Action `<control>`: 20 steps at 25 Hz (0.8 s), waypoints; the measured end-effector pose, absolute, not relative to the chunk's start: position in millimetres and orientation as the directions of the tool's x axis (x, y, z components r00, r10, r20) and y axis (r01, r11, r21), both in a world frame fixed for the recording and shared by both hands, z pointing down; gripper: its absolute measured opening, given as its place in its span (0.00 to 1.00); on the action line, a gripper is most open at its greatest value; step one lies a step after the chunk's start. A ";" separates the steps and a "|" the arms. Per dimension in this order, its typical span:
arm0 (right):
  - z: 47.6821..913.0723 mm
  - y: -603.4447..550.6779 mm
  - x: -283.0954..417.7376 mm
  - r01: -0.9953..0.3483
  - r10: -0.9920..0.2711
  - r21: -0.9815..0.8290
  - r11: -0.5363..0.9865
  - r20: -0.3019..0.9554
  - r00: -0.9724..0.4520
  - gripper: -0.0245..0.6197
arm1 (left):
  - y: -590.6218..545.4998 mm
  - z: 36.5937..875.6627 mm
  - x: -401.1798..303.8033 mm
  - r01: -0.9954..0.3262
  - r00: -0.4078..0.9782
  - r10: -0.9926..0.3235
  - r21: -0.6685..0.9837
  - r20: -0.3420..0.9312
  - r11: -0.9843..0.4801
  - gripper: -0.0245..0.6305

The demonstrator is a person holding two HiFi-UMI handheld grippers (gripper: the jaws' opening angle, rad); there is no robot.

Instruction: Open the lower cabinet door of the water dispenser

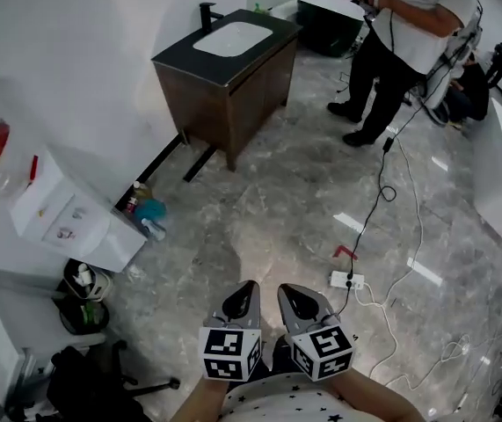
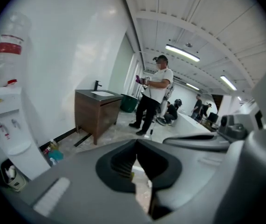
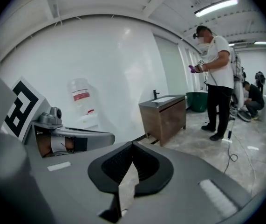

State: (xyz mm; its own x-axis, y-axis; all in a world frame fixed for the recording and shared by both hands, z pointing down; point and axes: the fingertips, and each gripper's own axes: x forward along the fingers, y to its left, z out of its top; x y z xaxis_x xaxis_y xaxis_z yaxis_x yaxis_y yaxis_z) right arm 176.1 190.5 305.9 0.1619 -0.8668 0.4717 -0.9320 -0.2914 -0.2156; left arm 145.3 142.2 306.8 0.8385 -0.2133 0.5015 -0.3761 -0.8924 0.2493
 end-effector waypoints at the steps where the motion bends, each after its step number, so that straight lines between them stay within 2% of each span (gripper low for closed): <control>1: 307.1 169.4 163.6 -0.941 -0.871 -0.217 -0.261 0.473 0.133 0.03 | 122.7 309.2 132.1 -0.405 0.829 -0.239 0.247 0.506 -0.880 0.05; 6: 317.3 76.4 97.8 -0.963 -0.874 -0.252 -0.095 0.485 -0.040 0.03 | 33.1 325.6 60.7 -0.554 0.756 -0.366 0.232 0.544 -0.799 0.05; 11: 335.1 -2.8 32.4 -0.962 -0.826 -0.260 0.079 0.524 -0.209 0.03 | -45.7 353.9 -19.9 -0.736 0.623 -0.505 0.229 0.597 -0.637 0.05; 15: 358.0 -60.4 -14.5 -0.938 -0.761 -0.259 0.230 0.553 -0.339 0.03 | -94.6 383.9 -76.9 -0.837 0.518 -0.585 0.228 0.624 -0.498 0.05; 20: 412.2 -136.2 -60.4 -0.892 -0.647 -0.288 0.348 0.615 -0.451 0.03 | -152.1 433.6 -137.0 -0.927 0.373 -0.618 0.241 0.692 -0.288 0.05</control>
State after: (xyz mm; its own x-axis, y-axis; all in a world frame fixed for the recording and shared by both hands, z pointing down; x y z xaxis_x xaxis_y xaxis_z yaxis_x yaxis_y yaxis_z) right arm -60.4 -136.2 412.2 -0.4510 -0.6471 0.6146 -0.8921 0.3481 -0.2881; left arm -137.0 -152.1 433.6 0.3727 -0.6180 0.6922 -0.9266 -0.2884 0.2413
